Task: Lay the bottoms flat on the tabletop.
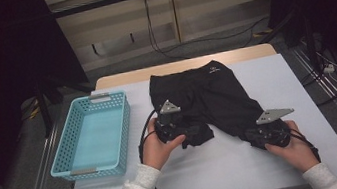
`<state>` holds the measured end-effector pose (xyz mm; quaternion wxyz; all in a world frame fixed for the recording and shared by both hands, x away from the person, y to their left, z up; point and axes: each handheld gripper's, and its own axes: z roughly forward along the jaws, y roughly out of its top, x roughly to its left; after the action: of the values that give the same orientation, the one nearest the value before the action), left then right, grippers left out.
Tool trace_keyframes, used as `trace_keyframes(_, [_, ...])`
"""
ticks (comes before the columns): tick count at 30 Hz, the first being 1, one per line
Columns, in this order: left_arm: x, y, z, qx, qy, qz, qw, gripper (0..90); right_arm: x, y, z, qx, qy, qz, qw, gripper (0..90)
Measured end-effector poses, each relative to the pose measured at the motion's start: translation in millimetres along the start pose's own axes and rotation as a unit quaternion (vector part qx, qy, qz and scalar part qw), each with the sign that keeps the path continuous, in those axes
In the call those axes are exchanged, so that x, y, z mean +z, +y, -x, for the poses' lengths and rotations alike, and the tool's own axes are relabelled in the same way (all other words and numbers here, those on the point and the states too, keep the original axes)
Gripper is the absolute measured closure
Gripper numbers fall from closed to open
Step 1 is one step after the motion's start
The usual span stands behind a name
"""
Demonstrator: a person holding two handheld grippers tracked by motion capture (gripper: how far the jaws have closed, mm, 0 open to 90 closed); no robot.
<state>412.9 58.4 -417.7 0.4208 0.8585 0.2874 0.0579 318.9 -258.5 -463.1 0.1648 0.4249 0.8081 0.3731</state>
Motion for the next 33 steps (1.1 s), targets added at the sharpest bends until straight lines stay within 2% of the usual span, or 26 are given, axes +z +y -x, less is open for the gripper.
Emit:
trace_keyframes(2, [0.8,-0.7,0.9,0.0,0.002,0.001,1.0,25.3,-1.6,2.3,3.2,0.017,0.01,0.007,0.9998,86.7])
trace_keyframes(5, [0.4,-0.1,0.9,-0.001,0.0,0.002,1.0,25.3,-9.4,8.9,3.0,0.017,0.016,0.019,0.9995,87.7])
trace_keyframes(8, [0.6,0.0,0.6,0.0,-0.002,-0.001,1.0,25.4,-18.4,15.2,-1.8,0.012,0.033,0.03,0.9989,87.8])
trace_keyframes(11, [0.3,0.2,0.5,0.001,-0.004,-0.001,1.0,25.3,-25.0,19.6,-3.5,0.01,0.036,0.042,0.9984,87.9])
trace_keyframes(14, [1.5,1.0,1.3,0.0,-0.001,0.001,1.0,25.3,-26.3,20.1,-2.0,0.017,0.059,0.05,0.9969,87.2])
trace_keyframes(17, [1.8,1.8,2.5,0.004,-0.005,0.0,1.0,25.3,-25.1,18.4,1.7,0.022,0.038,0.051,0.9977,87.2])
trace_keyframes(19, [3.5,2.1,2.4,0.002,-0.005,0.001,1.0,25.3,-21.5,16.0,7.1,0.04,0.027,0.053,0.9974,81.3])
trace_keyframes(21, [4.5,2.0,3.1,0.004,-0.008,-0.005,0.9999,25.3,-15.4,12.3,12.0,0.053,-0.002,0.041,0.9977,76.4])
trace_keyframes(22, [5.7,1.2,3.9,0.006,-0.007,-0.006,0.9999,25.3,-12.5,10.6,13.3,0.051,-0.025,0.031,0.9979,75.9])
trace_keyframes(23, [6.5,1.1,4.2,0.007,-0.006,-0.007,0.9999,25.3,-10.6,9.7,13.8,0.043,-0.038,0.021,0.9981,75.8])
trace_keyframes(28, [5.8,2.2,3.6,0.009,-0.009,-0.009,0.9999,25.3,-16.1,12.1,9.8,0.022,-0.06,0.033,0.9974,74.0])
trace_keyframes(30, [6.2,1.7,2.7,0.004,-0.006,-0.005,1.0,25.3,-18.4,12.9,9.4,0.018,-0.062,0.044,0.997,74.1])
trace_keyframes(33, [6.0,1.4,3.4,0.006,-0.008,-0.006,0.9999,25.3,-20.4,14.6,6.1,0.01,-0.038,0.044,0.9983,79.0])
